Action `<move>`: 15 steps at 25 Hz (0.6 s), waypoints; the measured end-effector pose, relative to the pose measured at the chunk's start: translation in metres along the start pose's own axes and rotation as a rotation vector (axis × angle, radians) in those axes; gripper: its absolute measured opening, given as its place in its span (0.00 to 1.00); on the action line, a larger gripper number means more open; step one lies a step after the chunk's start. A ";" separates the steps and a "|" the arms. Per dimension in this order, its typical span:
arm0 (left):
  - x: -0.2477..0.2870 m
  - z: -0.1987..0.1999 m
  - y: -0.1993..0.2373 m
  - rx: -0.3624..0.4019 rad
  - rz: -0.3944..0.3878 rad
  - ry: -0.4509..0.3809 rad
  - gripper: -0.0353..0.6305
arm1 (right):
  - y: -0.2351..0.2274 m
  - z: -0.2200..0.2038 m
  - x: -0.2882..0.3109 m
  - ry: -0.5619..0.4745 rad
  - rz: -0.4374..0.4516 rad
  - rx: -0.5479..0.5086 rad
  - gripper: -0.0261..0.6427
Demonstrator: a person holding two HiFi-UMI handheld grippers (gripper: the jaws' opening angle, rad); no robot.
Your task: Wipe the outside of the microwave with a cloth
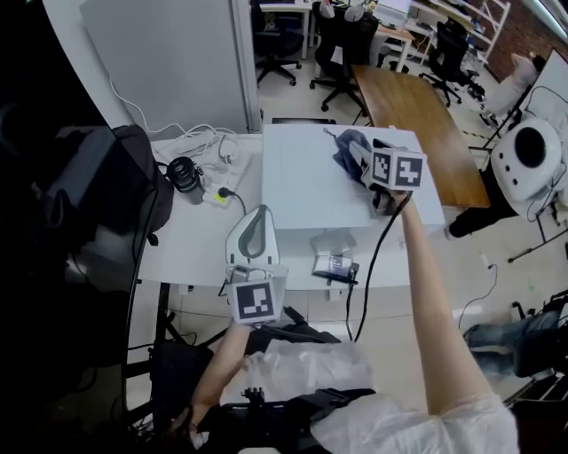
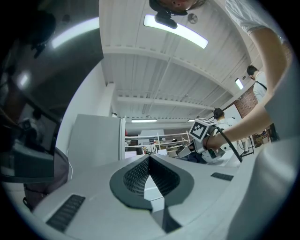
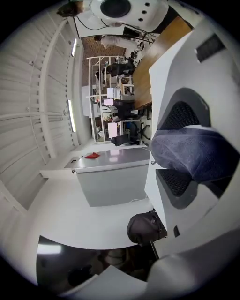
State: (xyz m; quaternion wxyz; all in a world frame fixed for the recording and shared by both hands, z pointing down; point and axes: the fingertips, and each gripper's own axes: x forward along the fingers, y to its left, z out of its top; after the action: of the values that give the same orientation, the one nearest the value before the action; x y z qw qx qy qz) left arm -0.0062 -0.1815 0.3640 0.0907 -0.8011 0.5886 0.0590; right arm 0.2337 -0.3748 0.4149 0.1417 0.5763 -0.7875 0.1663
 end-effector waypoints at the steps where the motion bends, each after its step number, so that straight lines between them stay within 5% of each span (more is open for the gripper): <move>1: 0.000 0.000 0.000 0.001 -0.001 0.000 0.06 | -0.001 -0.003 0.006 0.021 -0.012 -0.024 0.48; 6: -0.001 -0.001 0.001 0.001 0.004 0.005 0.06 | 0.003 -0.013 0.023 0.124 -0.038 -0.165 0.40; 8: -0.001 -0.001 0.002 0.003 0.007 0.007 0.06 | 0.000 -0.014 0.024 0.142 -0.059 -0.173 0.25; 15: -0.004 0.001 0.008 0.014 0.016 -0.001 0.06 | 0.002 -0.013 0.025 0.167 -0.096 -0.308 0.19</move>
State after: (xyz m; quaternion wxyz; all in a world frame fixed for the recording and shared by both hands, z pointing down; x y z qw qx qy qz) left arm -0.0149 -0.1804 0.3634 0.0963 -0.7956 0.5955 0.0562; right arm 0.2244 -0.3902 0.4367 0.3010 0.5689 -0.7607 0.0844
